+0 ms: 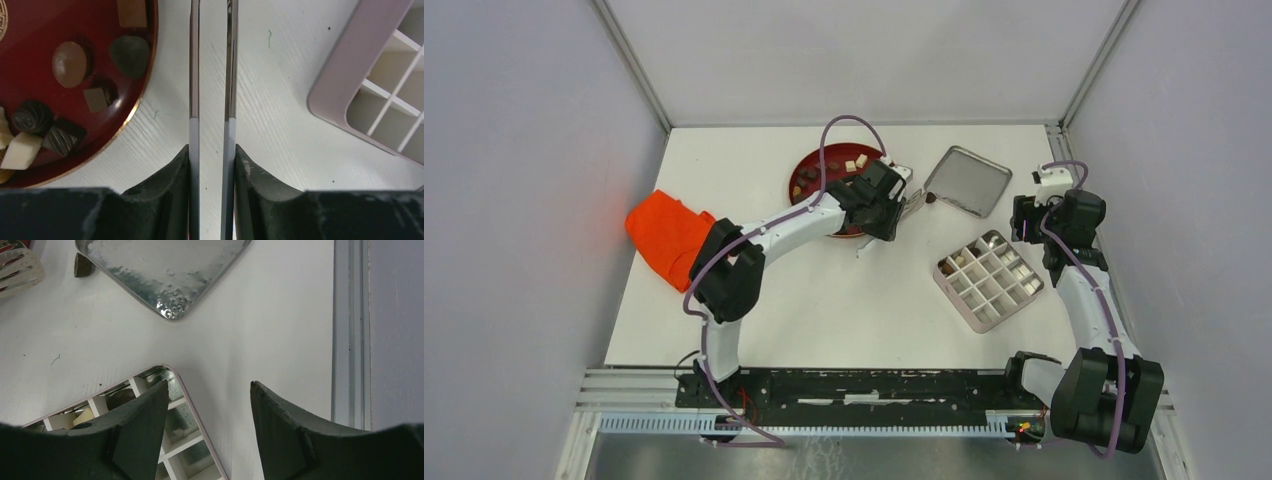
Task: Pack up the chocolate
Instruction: Pick up the fake chocolate from the center of the board.
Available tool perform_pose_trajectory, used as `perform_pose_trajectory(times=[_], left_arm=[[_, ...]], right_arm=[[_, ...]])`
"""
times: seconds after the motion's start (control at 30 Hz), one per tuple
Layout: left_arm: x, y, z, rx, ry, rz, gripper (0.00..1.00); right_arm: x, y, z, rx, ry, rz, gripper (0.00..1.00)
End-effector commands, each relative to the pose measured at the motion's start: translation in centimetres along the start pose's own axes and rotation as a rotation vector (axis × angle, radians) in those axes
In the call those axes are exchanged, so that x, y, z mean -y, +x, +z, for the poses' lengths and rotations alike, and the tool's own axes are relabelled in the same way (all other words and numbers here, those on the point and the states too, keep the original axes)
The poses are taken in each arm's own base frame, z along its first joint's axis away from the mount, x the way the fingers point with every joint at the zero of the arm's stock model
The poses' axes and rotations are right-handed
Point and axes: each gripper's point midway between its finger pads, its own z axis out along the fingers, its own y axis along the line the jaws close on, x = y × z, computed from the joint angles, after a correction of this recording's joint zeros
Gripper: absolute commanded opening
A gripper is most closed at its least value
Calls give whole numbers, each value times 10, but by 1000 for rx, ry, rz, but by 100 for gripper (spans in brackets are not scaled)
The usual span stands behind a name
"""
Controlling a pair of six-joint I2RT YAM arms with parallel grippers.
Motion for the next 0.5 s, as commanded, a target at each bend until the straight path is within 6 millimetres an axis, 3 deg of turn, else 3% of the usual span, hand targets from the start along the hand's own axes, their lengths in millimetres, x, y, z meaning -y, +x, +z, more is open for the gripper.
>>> perform_pose_trajectory(times=[0.0,0.47], left_arm=[[-1,-29,1,41,1,80,27],[-4,-37,15,10,26,82,34]], right_arm=[[2,-20,-1,49,-2,-20,67],[1,-20,-1,49,-5,-22,67]])
